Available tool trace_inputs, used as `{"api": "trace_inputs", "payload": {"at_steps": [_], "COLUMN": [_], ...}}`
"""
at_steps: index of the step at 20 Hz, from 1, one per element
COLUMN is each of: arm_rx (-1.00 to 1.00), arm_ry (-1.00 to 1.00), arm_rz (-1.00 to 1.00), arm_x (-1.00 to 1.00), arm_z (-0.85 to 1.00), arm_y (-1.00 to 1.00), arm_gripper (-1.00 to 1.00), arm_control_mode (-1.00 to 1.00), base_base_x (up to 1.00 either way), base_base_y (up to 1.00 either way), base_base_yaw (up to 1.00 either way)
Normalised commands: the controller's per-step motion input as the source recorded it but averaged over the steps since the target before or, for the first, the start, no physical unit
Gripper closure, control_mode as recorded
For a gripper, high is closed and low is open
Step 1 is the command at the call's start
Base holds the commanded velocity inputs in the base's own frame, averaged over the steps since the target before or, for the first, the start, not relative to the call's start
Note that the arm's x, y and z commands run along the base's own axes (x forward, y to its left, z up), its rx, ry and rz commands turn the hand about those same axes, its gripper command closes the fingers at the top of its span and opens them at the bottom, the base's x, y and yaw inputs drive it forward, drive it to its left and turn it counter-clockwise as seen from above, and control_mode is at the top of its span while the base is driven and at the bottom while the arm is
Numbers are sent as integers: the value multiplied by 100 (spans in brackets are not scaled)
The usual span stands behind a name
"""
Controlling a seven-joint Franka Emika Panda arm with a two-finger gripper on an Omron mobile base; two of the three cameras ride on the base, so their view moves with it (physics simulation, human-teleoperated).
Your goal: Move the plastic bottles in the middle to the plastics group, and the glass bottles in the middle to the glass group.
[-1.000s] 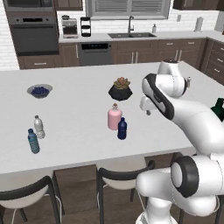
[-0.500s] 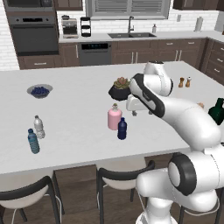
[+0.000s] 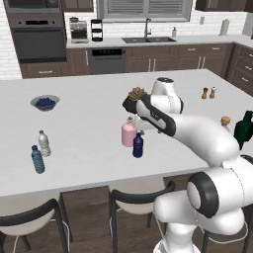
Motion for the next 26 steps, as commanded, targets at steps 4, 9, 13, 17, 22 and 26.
{"api": "trace_inputs", "payload": {"at_steps": [4, 9, 13, 17, 22, 26], "arm_rx": [0, -7, -7, -2, 0, 0], "arm_ry": [-1, -3, -3, 0, 0, 0], "arm_rz": [0, 0, 0, 0, 0, 0], "arm_x": [37, 29, 23, 30, 24, 18], "arm_z": [-26, -30, -23, -22, -13, -10], "arm_y": [18, 14, 0, 0, 0, 0], "arm_gripper": [-100, -100, -100, -100, -100, -100], "arm_control_mode": [-100, -100, -100, -100, -100, -100], "base_base_x": [0, 0, 0, 0, 0, 0], "base_base_y": [0, 0, 0, 0, 0, 0], "base_base_yaw": [0, 0, 0, 0, 0, 0]}}
